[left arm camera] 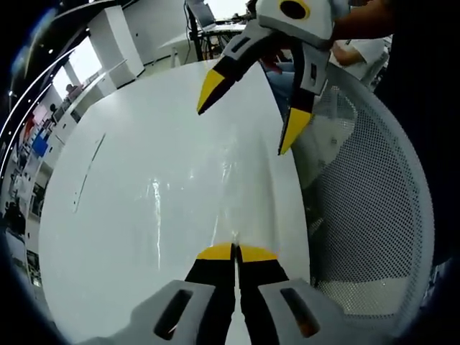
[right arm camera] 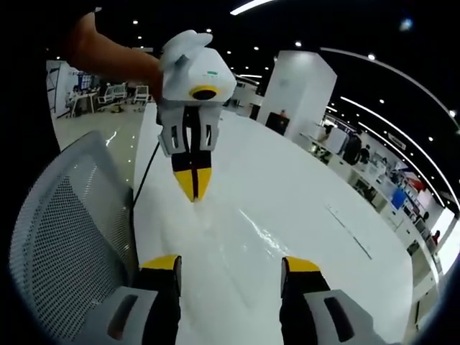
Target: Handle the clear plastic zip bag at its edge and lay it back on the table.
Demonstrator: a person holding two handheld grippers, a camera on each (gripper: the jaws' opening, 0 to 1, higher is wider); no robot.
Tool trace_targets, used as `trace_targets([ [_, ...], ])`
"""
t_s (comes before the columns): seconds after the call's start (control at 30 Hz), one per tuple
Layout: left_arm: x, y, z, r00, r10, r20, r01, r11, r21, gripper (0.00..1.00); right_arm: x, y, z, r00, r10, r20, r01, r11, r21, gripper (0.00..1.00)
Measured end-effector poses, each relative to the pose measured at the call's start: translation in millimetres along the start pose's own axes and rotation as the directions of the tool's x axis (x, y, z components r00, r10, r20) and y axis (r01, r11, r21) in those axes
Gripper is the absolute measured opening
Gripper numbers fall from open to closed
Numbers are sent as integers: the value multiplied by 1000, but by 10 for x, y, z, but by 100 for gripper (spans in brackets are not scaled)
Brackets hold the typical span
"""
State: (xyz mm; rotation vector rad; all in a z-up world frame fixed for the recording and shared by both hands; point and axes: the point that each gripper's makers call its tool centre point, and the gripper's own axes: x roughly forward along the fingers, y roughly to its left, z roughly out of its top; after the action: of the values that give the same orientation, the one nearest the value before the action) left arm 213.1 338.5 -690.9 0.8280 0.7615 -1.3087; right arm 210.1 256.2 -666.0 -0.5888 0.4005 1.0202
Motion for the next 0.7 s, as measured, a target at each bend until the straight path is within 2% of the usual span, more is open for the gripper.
trace_targets([
  [0.33, 8, -55, 43, 999, -34, 1, 34, 999, 1, 0, 122, 116, 10, 998, 50, -23, -52, 997, -64, 30],
  [0.4, 1, -78, 79, 999, -48, 19, 48, 999, -18, 0, 146, 146, 5, 998, 59, -28, -61, 994, -86, 27],
  [0.7, -25, -104, 120, 997, -63, 33, 65, 997, -39, 0, 188, 203, 34, 997, 74, -30, -77, 991, -106, 13],
])
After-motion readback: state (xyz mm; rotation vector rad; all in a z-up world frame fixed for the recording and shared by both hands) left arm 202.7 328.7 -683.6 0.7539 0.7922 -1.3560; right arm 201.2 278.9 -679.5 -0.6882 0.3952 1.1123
